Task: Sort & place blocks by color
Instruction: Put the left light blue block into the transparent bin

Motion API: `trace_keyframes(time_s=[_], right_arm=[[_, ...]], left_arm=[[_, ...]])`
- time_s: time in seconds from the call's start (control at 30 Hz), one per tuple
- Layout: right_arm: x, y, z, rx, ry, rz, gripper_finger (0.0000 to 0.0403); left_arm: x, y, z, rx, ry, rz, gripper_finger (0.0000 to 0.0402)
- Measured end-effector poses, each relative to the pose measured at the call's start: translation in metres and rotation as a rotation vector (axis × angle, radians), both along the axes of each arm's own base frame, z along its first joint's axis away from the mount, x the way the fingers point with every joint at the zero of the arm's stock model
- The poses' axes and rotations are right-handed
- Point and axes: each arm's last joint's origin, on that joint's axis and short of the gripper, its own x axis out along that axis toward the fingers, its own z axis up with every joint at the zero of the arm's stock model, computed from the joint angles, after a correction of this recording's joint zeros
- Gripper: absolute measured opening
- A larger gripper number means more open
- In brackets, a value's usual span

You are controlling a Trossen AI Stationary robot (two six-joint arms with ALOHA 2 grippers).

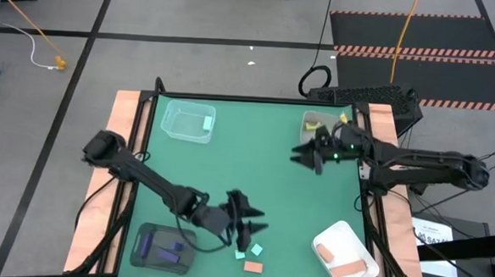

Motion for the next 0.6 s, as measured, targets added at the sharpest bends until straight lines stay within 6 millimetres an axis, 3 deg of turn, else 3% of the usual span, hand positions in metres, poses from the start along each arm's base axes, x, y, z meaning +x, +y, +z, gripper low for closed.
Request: trace_keyframes(time_s=[0.33, 0.6], right_arm=[[0.006, 0.059, -0.004, -0.001, 0.025, 0.315, 0.027], [0.008, 0.077, -0.009, -0.052, 0.055, 0.348, 0.027]], left_arm=[[-0.002, -0.05, -0.055, 0.056, 0.129, -0.253, 0.0202], [-0.015, -0.064, -0.069, 0.392, 0.202, -0.469, 0.0202]])
